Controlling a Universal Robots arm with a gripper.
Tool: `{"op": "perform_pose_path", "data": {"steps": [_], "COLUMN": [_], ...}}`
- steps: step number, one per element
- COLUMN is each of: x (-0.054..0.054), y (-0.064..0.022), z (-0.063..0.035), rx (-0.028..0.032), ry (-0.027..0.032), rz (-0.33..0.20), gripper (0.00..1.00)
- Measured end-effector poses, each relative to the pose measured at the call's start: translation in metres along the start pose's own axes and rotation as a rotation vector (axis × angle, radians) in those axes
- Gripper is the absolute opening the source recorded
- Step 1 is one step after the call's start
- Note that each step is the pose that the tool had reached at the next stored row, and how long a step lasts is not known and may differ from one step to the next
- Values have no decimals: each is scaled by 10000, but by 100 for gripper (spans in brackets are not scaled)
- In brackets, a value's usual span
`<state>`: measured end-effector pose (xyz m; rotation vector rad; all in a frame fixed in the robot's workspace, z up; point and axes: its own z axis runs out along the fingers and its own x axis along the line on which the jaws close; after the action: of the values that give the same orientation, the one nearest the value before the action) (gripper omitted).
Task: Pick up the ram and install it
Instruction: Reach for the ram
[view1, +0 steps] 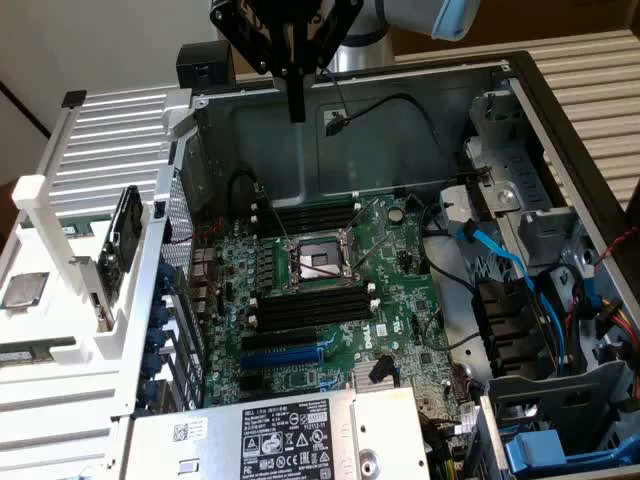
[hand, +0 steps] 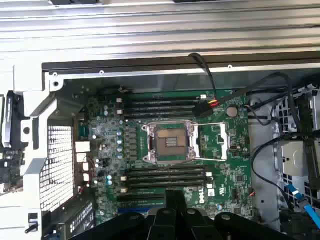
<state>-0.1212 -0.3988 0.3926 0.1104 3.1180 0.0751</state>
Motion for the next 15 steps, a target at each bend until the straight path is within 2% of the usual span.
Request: {"op": "perform_pose_path", "data": {"steps": [12,15], "x": [0,76], "y": [0,-5], "z": [0,-2], "rx": [0,1], "ry": [0,1], "rz": [0,0], "gripper": [10,10]}}
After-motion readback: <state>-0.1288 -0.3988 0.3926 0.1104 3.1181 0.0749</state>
